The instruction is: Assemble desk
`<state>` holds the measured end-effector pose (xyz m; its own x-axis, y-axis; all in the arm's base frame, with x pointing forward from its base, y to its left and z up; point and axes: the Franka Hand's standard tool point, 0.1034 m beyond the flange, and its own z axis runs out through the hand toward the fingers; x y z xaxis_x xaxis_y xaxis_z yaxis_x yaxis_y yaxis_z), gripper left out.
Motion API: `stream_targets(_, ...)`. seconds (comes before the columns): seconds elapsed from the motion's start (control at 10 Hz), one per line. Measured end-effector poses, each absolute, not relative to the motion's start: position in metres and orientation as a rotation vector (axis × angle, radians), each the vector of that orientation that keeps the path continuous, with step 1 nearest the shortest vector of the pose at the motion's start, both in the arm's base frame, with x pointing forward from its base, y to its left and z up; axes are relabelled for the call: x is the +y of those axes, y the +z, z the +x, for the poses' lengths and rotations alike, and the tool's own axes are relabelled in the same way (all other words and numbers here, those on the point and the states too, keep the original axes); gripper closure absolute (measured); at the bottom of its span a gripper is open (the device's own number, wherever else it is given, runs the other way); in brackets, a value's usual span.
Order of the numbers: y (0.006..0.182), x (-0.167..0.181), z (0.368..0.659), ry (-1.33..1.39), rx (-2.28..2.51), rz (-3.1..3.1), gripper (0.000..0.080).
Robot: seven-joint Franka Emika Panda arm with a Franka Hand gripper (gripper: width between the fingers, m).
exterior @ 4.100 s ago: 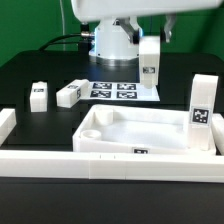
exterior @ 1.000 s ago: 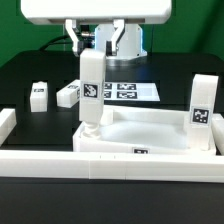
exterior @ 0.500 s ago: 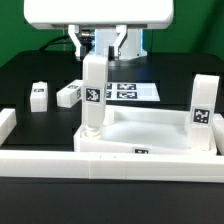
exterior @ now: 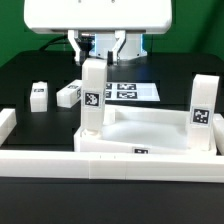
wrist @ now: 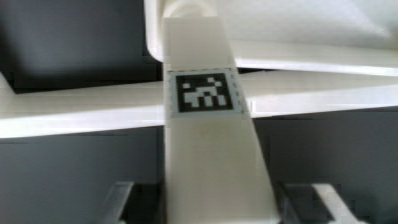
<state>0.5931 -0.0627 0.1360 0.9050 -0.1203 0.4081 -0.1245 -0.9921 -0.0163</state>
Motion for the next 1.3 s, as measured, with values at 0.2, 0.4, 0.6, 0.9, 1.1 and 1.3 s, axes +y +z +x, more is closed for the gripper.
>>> stream_targets(0.2,0.133,-0.064,0.593,0.678,-0.196,3.039,0.0509)
stream_targets(0.4,0.132,-0.066,0.595,0.720,-0.195,3.013,0.0509)
stream_targets(0.6,0.132,-0.067,0.596,0.738,-0.194,3.003,0.0509)
stream_targets(0.9,0.132,-0.067,0.596,0.738,-0.194,3.003,0.0325)
stream_targets(1.1,0.134,-0.066,0.598,0.730,-0.193,3.011,0.0210)
stream_targets(1.3,0.144,-0.066,0.601,0.728,-0.196,3.021,0.0153)
